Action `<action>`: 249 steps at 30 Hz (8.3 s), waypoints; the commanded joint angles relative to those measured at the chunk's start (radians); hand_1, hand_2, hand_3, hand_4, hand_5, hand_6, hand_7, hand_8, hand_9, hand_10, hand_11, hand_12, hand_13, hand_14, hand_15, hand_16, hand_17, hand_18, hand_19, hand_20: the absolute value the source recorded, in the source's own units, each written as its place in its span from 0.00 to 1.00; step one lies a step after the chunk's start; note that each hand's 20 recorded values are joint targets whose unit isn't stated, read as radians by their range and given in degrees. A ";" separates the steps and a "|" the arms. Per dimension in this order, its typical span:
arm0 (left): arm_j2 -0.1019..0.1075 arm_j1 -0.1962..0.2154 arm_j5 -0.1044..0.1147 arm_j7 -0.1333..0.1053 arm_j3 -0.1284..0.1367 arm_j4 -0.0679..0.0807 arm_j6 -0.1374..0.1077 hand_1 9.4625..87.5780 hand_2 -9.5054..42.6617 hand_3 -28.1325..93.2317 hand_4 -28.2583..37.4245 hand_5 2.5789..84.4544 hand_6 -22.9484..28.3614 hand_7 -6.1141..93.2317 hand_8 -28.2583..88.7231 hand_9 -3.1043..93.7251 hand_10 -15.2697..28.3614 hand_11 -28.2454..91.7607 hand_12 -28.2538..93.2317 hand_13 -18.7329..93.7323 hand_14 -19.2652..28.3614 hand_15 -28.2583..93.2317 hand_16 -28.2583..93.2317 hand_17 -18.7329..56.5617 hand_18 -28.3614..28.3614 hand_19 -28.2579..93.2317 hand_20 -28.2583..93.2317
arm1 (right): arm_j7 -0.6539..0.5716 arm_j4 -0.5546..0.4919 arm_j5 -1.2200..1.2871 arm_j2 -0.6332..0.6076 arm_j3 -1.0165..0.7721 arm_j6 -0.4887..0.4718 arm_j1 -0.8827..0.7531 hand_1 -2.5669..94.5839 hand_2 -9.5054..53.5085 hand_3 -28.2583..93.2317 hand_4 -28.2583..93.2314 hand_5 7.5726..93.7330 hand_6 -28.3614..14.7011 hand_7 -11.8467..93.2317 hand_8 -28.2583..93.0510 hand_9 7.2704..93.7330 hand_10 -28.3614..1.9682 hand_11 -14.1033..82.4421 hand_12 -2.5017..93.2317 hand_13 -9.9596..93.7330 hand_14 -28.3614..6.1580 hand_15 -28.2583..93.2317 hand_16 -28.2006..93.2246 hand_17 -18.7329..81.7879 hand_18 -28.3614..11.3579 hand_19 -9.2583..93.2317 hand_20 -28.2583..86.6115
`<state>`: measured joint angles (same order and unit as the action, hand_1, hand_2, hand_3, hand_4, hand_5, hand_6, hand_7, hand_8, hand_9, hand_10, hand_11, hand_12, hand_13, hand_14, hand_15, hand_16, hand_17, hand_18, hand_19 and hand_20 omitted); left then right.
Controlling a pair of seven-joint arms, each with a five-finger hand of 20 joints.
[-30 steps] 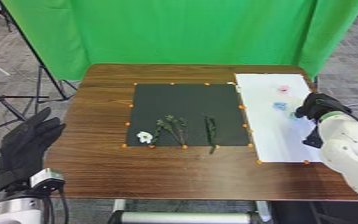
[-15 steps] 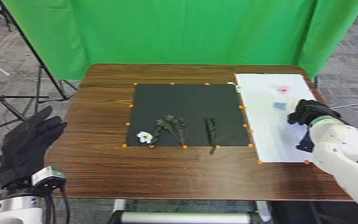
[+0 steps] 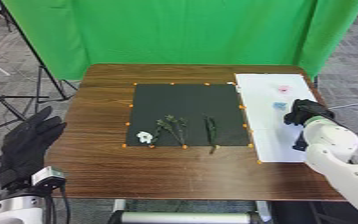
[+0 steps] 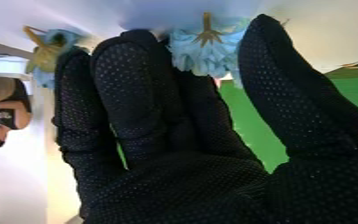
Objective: Arrange flowers
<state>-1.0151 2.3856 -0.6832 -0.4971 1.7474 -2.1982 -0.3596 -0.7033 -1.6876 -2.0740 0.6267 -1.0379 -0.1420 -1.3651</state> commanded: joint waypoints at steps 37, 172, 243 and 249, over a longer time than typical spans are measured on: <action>-0.008 0.022 0.001 -0.003 0.016 -0.007 -0.001 0.18 0.32 0.90 0.10 0.51 0.69 0.18 0.17 0.44 0.86 0.55 0.31 0.41 1.00 0.79 0.10 0.14 0.92 0.75 0.27 | 0.183 -0.169 -0.130 0.059 0.290 0.229 0.234 0.55 0.08 0.85 0.00 0.79 0.64 0.42 0.24 0.86 0.62 0.39 0.33 0.82 0.66 0.81 0.41 0.64 0.25 1.00 0.35; -0.016 0.007 -0.022 0.018 0.021 -0.013 0.016 0.20 0.31 0.90 0.12 0.52 0.69 0.18 0.16 0.44 0.86 0.55 0.31 0.41 1.00 0.79 0.10 0.14 0.92 0.75 0.26 | 0.310 -0.175 -0.206 0.492 0.249 -0.133 0.297 0.30 0.13 0.90 0.02 0.57 0.44 0.33 0.14 0.57 0.29 0.47 0.21 0.66 0.45 0.86 0.38 0.51 0.19 1.00 0.29; 0.045 0.011 0.027 -0.055 -0.049 -0.010 -0.020 0.20 0.31 0.90 0.12 0.52 0.69 0.19 0.16 0.44 0.86 0.55 0.31 0.41 1.00 0.79 0.10 0.14 0.92 0.75 0.26 | -0.009 0.011 -0.074 -0.072 -0.125 -0.106 -0.074 0.42 0.05 0.95 0.00 0.51 0.48 0.32 0.13 0.52 0.34 0.36 0.19 0.68 0.52 0.86 0.37 0.56 0.23 1.00 0.34; 0.043 0.005 0.024 -0.052 -0.049 -0.008 -0.018 0.20 0.31 0.90 0.13 0.52 0.69 0.18 0.16 0.44 0.86 0.55 0.31 0.41 1.00 0.79 0.10 0.14 0.92 0.75 0.26 | -0.021 0.025 -0.092 -0.069 -0.092 -0.102 -0.061 0.48 0.03 0.92 0.00 0.55 0.53 0.33 0.13 0.63 0.45 0.42 0.20 0.72 0.60 0.85 0.41 0.60 0.26 1.00 0.38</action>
<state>-0.9595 2.3900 -0.6534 -0.5586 1.6985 -2.2079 -0.3840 -0.7056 -1.6791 -2.1304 0.5575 -1.1461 -0.2485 -1.4303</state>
